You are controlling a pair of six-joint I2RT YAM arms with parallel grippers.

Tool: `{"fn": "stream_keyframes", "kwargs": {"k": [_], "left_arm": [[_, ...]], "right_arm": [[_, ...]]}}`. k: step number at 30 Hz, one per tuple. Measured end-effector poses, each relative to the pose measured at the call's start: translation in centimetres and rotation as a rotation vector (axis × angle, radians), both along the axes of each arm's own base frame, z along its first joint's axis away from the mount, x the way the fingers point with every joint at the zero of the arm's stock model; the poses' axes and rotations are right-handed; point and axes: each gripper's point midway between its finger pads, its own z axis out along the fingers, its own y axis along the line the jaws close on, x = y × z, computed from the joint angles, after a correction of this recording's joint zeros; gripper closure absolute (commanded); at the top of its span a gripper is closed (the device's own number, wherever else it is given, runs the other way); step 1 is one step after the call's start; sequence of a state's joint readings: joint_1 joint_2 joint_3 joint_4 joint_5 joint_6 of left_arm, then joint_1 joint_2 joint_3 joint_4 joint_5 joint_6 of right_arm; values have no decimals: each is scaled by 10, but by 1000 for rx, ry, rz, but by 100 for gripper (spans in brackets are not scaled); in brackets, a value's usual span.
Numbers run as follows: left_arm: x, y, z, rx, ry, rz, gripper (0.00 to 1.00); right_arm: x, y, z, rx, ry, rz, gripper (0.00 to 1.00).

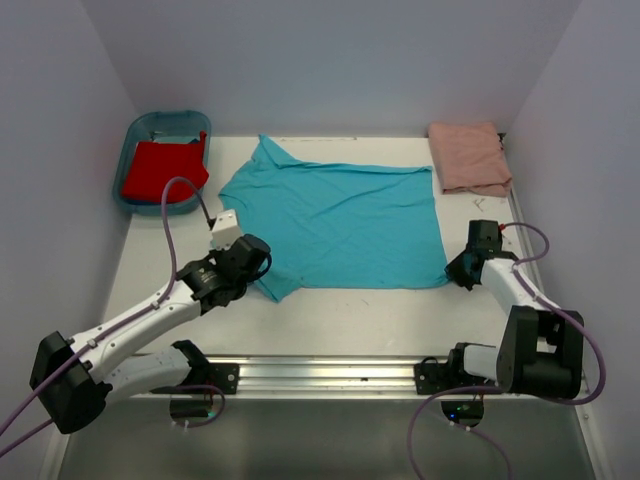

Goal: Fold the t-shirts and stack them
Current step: Fold the tshirt

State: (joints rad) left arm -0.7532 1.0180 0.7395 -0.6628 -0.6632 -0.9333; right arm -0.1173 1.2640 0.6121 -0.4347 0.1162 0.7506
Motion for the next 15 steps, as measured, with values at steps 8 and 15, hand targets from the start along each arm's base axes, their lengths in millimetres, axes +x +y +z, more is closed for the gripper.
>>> {"fn": "stream_keyframes", "kwargs": {"k": [8, 15], "left_arm": [[21, 5, 30, 55, -91, 45, 100], [34, 19, 39, 86, -128, 87, 100]], "right_arm": [[16, -2, 15, -10, -48, 8, 100], [37, -4, 37, -18, -116, 16, 100]]}}
